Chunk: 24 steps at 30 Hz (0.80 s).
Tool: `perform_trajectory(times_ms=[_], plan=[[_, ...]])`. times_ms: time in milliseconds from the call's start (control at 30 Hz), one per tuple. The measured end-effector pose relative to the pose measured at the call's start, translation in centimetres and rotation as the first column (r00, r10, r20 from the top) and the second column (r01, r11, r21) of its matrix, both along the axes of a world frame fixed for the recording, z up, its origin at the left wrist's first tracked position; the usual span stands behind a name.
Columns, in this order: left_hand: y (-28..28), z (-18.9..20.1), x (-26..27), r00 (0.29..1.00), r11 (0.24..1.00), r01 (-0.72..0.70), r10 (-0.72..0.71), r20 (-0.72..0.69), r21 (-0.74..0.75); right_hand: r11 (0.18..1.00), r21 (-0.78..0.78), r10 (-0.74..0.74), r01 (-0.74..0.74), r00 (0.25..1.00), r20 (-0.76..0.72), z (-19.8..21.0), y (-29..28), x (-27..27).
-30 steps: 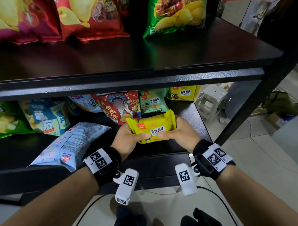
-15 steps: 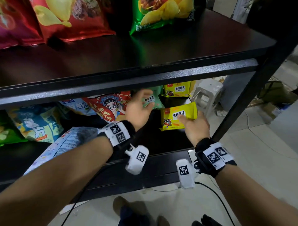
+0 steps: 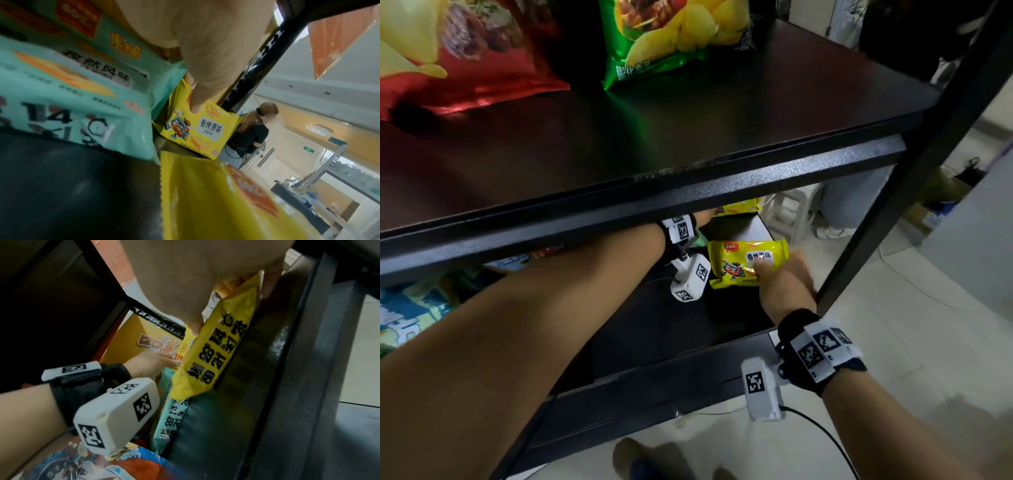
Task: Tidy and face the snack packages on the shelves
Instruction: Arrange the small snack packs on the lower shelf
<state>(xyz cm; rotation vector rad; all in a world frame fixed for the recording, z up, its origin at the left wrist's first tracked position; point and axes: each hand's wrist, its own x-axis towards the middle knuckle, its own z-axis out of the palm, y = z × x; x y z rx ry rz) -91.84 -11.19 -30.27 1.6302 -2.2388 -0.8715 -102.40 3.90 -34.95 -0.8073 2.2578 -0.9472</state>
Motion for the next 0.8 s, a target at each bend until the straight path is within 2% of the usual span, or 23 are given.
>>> perform_trajectory(times_ms=[200, 333, 400, 533, 567, 633, 667, 733, 800], plan=[[-0.7, -1.2, -0.6, 0.999, 0.992, -0.006, 0.012, -0.047, 0.130, 0.998, -0.045, -0.035, 0.036, 0.999, 0.019, -0.5, 0.3, 0.2], [0.8, -0.1, 0.2, 0.999, 0.999, 0.017, -0.015, -0.030, 0.038, 0.997, -0.052, -0.048, 0.050, 0.998, 0.049, -0.7, 0.1, 0.1], [2.0, 1.2, 0.6, 0.994, 1.000, 0.028, -0.028, -0.102, -0.001, 0.998, -0.039, -0.052, 0.054, 0.997, 0.052, -0.8, 0.0, 0.1], [4.7, 3.4, 2.6, 0.971, 0.998, -0.007, -0.007, -0.239, -0.058, 1.000, 0.007, -0.017, 0.018, 0.999, -0.043, -0.5, 0.1, 0.4], [5.5, 3.6, 3.2, 0.974, 0.993, -0.040, 0.014, -0.228, -0.111, 1.000, 0.006, 0.015, -0.015, 0.997, -0.081, -0.3, 0.3, 0.5], [6.7, 3.6, 4.6, 0.992, 0.971, -0.093, 0.071, -0.106, -0.220, 0.989, -0.085, 0.103, -0.118, 0.981, -0.161, 0.5, 1.1, 0.7], [7.5, 3.3, 5.3, 0.993, 0.964, -0.095, 0.073, -0.097, -0.248, 0.968, -0.181, 0.139, -0.175, 0.971, -0.193, 1.0, 1.5, 0.8], [9.0, 2.7, 6.8, 0.959, 0.953, -0.055, -0.032, -0.281, -0.296, 0.885, -0.379, 0.209, -0.271, 0.958, -0.196, 2.3, 2.1, 0.7], [10.9, 2.3, 8.6, 0.880, 0.935, -0.018, -0.154, -0.450, -0.355, 0.778, -0.524, 0.338, -0.346, 0.934, -0.115, 3.7, 2.4, 0.6]])
